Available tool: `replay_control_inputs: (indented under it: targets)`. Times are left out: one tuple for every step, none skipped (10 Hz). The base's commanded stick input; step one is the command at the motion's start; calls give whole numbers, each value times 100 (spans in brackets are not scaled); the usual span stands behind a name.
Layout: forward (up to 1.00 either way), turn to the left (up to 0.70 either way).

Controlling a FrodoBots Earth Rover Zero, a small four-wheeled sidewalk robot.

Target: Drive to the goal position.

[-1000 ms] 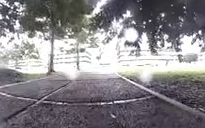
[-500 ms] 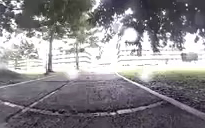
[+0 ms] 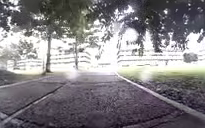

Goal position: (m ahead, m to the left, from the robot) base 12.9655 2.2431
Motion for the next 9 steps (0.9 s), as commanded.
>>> replay_control_inputs:
  targets:
    - [70, 0]
    - [70, 0]
    - [70, 0]
    - [70, 0]
    - [70, 0]
    - [70, 0]
    - [70, 0]
    - [70, 0]
    - [70, 0]
